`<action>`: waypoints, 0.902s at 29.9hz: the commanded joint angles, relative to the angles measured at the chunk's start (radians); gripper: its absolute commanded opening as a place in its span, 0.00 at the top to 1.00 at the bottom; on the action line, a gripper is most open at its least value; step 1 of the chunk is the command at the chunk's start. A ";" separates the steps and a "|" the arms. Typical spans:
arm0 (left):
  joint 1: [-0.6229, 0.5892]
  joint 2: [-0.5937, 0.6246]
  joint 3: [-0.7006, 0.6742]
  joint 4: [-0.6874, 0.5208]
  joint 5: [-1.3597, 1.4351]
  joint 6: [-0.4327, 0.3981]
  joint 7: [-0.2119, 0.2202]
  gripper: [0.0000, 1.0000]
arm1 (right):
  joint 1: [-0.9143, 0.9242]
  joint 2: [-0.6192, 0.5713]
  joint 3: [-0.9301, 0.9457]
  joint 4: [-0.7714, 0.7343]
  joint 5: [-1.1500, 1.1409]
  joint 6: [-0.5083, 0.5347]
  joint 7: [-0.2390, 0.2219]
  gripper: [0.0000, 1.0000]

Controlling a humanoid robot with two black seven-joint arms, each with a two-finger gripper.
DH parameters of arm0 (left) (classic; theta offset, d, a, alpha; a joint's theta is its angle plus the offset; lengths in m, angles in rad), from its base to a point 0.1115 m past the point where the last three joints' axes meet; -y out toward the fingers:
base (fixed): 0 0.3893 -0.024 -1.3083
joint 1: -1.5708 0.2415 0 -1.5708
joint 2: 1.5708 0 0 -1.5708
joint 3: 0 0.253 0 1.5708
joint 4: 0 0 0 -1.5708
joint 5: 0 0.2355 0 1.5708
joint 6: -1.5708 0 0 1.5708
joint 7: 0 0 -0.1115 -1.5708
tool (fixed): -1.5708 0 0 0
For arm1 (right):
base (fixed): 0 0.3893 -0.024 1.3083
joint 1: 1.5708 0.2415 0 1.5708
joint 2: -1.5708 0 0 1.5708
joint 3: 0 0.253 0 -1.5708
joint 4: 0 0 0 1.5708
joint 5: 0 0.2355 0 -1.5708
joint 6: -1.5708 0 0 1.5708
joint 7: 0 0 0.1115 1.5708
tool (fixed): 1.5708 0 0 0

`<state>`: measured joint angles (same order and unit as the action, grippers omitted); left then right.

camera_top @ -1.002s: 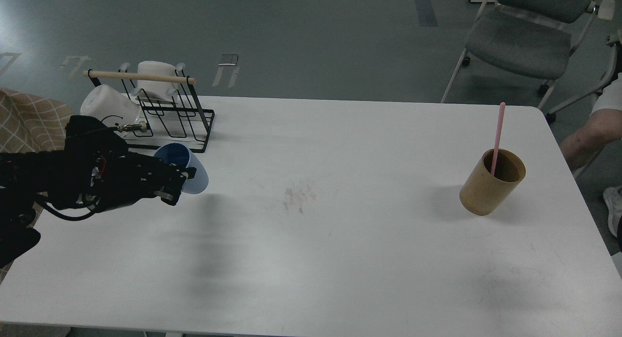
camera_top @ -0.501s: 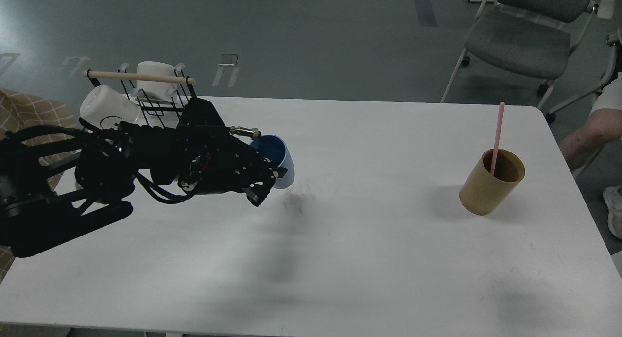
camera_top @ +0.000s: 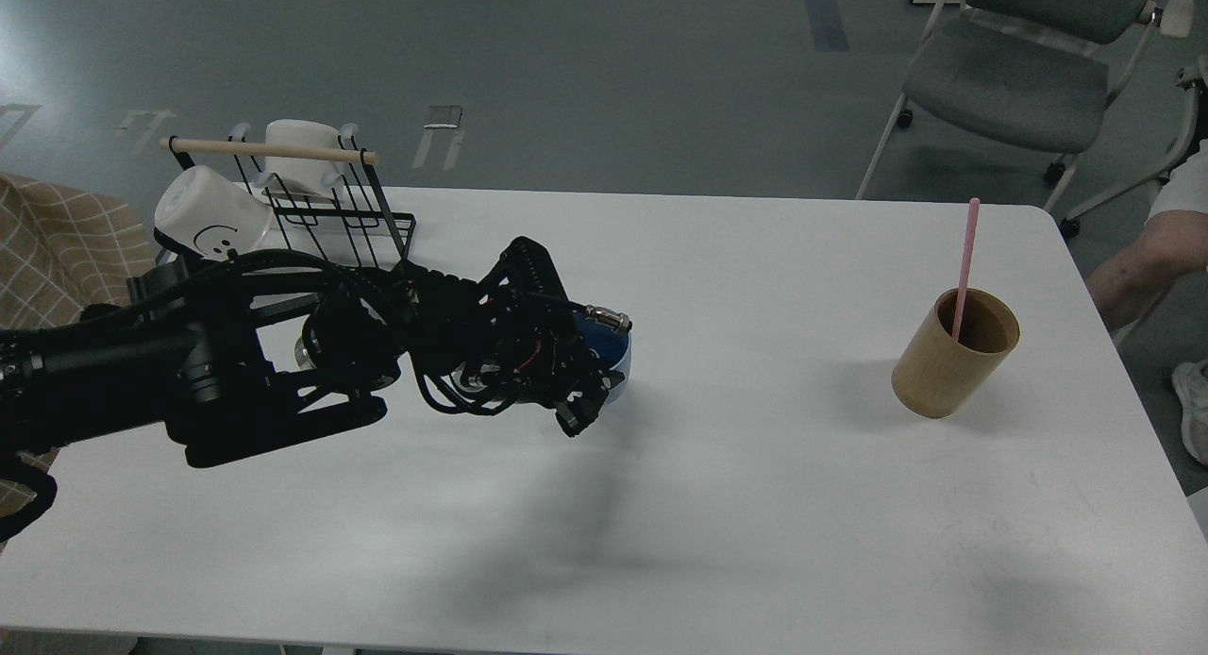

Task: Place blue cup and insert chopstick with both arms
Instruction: 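Carry the blue cup with the left gripper toward the table center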

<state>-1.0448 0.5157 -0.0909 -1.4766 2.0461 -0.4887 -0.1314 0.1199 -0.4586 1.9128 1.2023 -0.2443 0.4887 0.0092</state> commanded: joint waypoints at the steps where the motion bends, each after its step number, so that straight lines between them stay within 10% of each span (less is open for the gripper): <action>1: 0.003 -0.008 0.005 0.004 0.000 0.000 -0.001 1.00 | 0.000 0.000 0.000 -0.001 0.000 0.000 0.000 0.00; 16: 0.005 -0.020 0.022 0.004 -0.003 0.000 0.001 0.99 | -0.003 0.006 0.000 -0.009 0.000 0.000 0.000 0.00; 20: -0.001 -0.023 0.020 -0.002 -0.007 0.000 0.003 0.54 | -0.003 0.006 0.000 -0.010 0.000 0.000 0.000 0.00; 27: -0.021 -0.023 0.010 -0.007 -0.015 0.000 -0.005 0.33 | -0.003 0.006 0.000 -0.010 0.000 0.000 0.000 0.00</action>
<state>-1.0571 0.4911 -0.0733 -1.4824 2.0340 -0.4887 -0.1311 0.1166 -0.4525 1.9130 1.1919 -0.2439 0.4887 0.0092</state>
